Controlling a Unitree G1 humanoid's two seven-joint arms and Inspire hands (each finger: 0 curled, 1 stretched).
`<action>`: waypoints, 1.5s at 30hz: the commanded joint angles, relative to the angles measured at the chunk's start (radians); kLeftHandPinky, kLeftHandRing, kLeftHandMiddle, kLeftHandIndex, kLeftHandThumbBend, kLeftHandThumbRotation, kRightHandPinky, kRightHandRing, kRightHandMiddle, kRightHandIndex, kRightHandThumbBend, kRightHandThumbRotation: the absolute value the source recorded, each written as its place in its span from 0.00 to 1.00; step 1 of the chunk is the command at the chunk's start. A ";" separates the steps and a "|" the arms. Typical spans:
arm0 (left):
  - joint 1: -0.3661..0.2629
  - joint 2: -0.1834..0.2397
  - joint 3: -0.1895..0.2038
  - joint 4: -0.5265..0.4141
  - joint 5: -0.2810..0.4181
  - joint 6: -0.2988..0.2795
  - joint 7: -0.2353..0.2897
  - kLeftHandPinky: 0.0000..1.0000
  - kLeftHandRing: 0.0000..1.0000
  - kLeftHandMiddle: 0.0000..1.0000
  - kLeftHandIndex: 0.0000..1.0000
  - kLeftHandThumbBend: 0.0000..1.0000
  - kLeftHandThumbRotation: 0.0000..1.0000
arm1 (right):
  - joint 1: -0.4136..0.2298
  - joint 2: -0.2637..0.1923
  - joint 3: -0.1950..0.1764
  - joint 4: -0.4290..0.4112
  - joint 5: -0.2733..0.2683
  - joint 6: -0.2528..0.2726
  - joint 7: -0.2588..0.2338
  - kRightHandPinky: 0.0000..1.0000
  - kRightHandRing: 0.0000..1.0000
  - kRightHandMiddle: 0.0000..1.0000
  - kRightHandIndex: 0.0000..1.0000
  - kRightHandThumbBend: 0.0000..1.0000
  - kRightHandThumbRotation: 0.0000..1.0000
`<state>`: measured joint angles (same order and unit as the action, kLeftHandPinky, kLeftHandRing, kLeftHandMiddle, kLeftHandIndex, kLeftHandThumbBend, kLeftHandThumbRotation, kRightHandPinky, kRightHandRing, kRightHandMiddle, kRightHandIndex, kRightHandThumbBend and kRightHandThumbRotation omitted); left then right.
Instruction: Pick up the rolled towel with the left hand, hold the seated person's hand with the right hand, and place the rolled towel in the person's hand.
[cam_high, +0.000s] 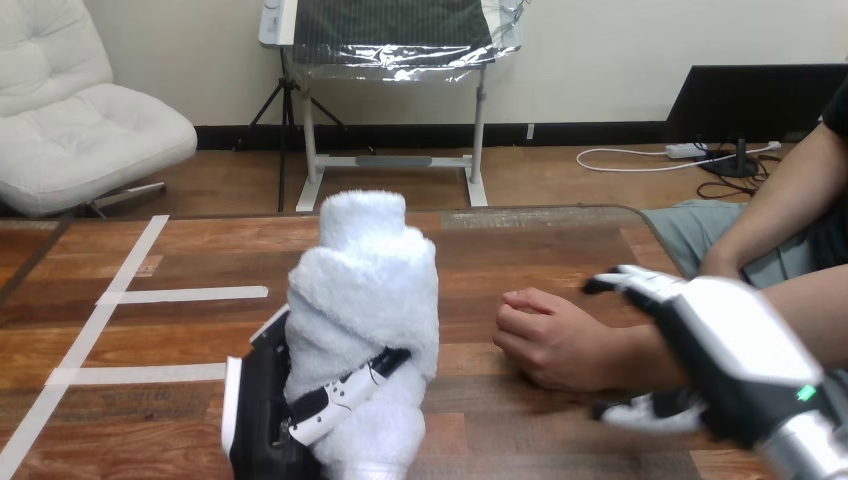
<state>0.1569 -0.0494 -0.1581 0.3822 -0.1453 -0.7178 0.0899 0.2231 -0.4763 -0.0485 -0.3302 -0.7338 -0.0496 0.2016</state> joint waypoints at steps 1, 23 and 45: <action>-0.064 -0.073 -0.019 -0.134 0.038 -0.084 -0.019 0.25 0.33 0.40 0.49 0.59 0.00 | -0.213 -0.120 -0.053 -0.045 -0.032 0.057 0.086 0.75 0.86 0.85 0.79 0.92 0.00; -0.067 -0.074 -0.019 -0.109 0.074 -0.117 -0.008 0.25 0.34 0.41 0.49 0.63 0.01 | -0.394 -0.268 0.032 0.154 -0.089 0.126 0.268 0.76 0.86 0.86 0.81 0.91 0.00; -0.068 -0.075 -0.017 -0.108 0.082 -0.127 -0.003 0.25 0.33 0.41 0.49 0.62 0.02 | -0.535 -0.312 0.138 0.364 -0.098 0.098 0.306 0.82 0.89 0.89 0.84 0.85 0.03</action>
<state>0.1553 -0.0512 -0.1808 0.3385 -0.0686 -0.8118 0.0845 -0.2227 -0.7604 0.0594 0.0025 -0.8271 0.0595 0.5005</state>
